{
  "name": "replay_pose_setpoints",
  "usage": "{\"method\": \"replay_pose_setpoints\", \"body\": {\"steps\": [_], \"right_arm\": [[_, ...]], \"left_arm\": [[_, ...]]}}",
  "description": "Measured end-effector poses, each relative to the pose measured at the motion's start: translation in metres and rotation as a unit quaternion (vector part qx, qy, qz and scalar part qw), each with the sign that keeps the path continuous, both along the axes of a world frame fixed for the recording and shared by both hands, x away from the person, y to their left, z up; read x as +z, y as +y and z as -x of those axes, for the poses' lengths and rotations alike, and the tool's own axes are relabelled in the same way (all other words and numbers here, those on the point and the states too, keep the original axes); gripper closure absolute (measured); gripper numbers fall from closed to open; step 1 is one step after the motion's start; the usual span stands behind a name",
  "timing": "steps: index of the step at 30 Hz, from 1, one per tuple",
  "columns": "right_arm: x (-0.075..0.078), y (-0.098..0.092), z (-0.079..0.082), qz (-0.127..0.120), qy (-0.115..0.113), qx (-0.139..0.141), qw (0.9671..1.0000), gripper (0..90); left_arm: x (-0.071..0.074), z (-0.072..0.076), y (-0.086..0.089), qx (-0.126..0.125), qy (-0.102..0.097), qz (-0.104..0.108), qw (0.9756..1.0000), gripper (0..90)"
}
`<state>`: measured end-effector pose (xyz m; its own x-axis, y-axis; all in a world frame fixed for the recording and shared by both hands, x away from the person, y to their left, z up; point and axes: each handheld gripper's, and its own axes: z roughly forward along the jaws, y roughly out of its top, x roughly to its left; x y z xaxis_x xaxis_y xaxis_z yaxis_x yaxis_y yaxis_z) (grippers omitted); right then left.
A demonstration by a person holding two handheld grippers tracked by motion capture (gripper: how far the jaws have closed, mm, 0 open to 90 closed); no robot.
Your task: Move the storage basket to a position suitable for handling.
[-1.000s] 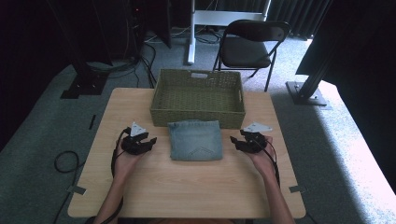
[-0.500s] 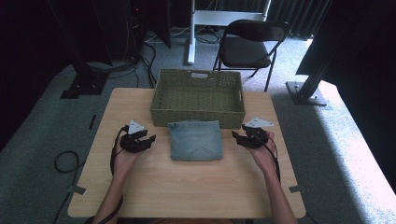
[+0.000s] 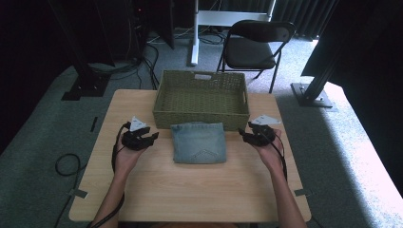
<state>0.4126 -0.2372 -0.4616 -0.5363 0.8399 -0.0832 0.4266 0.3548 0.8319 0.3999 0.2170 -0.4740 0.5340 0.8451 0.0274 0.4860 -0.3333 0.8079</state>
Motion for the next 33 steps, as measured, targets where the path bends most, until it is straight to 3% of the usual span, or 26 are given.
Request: {"method": "replay_pose_setpoints", "body": {"steps": [4, 10, 22, 33], "right_arm": [[0.004, -0.004, -0.005, 0.006, -0.003, 0.001, 1.0000, 45.9], [0.009, -0.009, -0.012, -0.005, -0.003, 0.001, 1.0000, 47.3], [0.016, -0.013, -0.029, -0.017, -0.005, -0.003, 0.9998, 54.3], [0.021, -0.014, -0.048, -0.032, -0.003, -0.033, 0.9989, 61.9]], "left_arm": [[0.005, -0.006, -0.001, -0.004, -0.003, 0.001, 1.0000, 53.2], [0.014, -0.016, -0.005, -0.010, -0.010, -0.004, 0.9999, 53.2], [0.023, -0.035, -0.004, 0.002, -0.017, -0.004, 0.9998, 53.2], [0.038, -0.059, -0.007, 0.017, -0.020, -0.004, 0.9996, 54.9]]}}
